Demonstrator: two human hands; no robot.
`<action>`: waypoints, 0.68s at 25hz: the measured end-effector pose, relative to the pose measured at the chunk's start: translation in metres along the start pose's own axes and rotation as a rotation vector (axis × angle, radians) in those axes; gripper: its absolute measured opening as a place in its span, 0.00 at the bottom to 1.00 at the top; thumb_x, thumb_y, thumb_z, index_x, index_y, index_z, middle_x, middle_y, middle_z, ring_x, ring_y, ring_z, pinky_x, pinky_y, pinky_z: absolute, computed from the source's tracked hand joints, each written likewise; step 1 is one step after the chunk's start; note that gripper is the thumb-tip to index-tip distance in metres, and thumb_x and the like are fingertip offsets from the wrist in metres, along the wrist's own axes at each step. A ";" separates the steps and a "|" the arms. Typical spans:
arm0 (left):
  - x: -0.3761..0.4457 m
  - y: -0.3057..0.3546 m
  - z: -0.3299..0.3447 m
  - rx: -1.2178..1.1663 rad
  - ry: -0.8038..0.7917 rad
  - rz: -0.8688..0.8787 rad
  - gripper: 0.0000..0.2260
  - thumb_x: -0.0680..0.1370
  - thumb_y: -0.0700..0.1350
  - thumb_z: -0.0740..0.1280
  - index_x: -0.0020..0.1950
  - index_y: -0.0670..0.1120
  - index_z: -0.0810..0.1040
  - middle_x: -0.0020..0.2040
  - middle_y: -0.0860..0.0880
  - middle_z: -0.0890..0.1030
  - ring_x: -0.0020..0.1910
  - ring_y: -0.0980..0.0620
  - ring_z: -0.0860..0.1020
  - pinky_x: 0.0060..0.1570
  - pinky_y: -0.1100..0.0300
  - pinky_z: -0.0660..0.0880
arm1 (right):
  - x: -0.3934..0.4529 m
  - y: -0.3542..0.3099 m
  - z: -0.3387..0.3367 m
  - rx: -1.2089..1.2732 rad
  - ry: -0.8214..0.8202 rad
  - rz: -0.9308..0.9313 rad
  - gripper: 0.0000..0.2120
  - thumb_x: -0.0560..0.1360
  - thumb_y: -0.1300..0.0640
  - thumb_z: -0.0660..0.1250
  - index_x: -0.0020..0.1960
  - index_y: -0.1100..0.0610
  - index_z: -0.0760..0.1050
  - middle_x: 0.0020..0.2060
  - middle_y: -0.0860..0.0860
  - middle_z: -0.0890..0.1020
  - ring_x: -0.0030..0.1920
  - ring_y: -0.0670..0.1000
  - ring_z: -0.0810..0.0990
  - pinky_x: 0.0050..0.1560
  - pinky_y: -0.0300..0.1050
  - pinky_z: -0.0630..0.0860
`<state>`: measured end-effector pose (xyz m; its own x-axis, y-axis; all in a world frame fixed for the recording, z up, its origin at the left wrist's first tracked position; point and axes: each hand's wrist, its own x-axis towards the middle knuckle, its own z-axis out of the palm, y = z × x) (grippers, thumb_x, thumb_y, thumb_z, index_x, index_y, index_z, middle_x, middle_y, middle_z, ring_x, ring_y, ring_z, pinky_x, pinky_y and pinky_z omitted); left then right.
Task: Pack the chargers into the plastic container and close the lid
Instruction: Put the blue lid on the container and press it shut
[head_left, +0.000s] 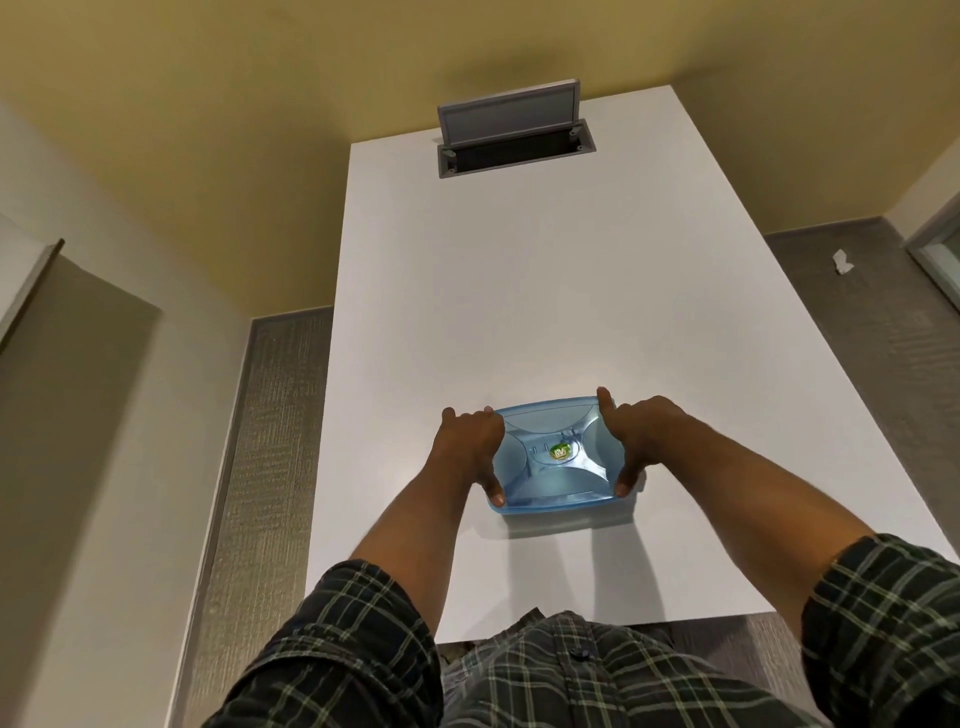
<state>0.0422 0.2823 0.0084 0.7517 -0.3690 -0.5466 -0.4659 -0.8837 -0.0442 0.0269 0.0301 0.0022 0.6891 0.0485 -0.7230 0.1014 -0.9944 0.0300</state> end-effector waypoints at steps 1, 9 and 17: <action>0.000 0.001 -0.001 0.006 0.000 0.002 0.43 0.54 0.64 0.83 0.58 0.42 0.72 0.52 0.46 0.80 0.46 0.45 0.80 0.49 0.53 0.61 | -0.002 0.002 0.001 -0.021 0.035 -0.029 0.77 0.54 0.30 0.80 0.79 0.59 0.30 0.65 0.56 0.77 0.63 0.60 0.78 0.62 0.50 0.74; -0.005 0.005 -0.002 0.061 -0.013 0.003 0.57 0.53 0.69 0.81 0.70 0.37 0.68 0.62 0.43 0.77 0.54 0.44 0.81 0.54 0.51 0.67 | -0.011 0.006 0.005 -0.043 0.079 -0.064 0.75 0.57 0.29 0.78 0.79 0.59 0.29 0.67 0.54 0.75 0.61 0.59 0.79 0.60 0.50 0.74; -0.010 0.015 0.001 0.051 -0.068 -0.071 0.72 0.53 0.66 0.83 0.79 0.31 0.45 0.75 0.38 0.67 0.63 0.40 0.78 0.65 0.40 0.67 | -0.004 0.006 0.002 -0.044 0.018 -0.080 0.76 0.57 0.31 0.79 0.78 0.60 0.26 0.69 0.55 0.73 0.65 0.58 0.77 0.64 0.51 0.73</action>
<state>0.0275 0.2732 0.0119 0.7511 -0.2835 -0.5963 -0.4367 -0.8906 -0.1267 0.0227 0.0232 0.0039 0.6905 0.1301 -0.7115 0.1879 -0.9822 0.0028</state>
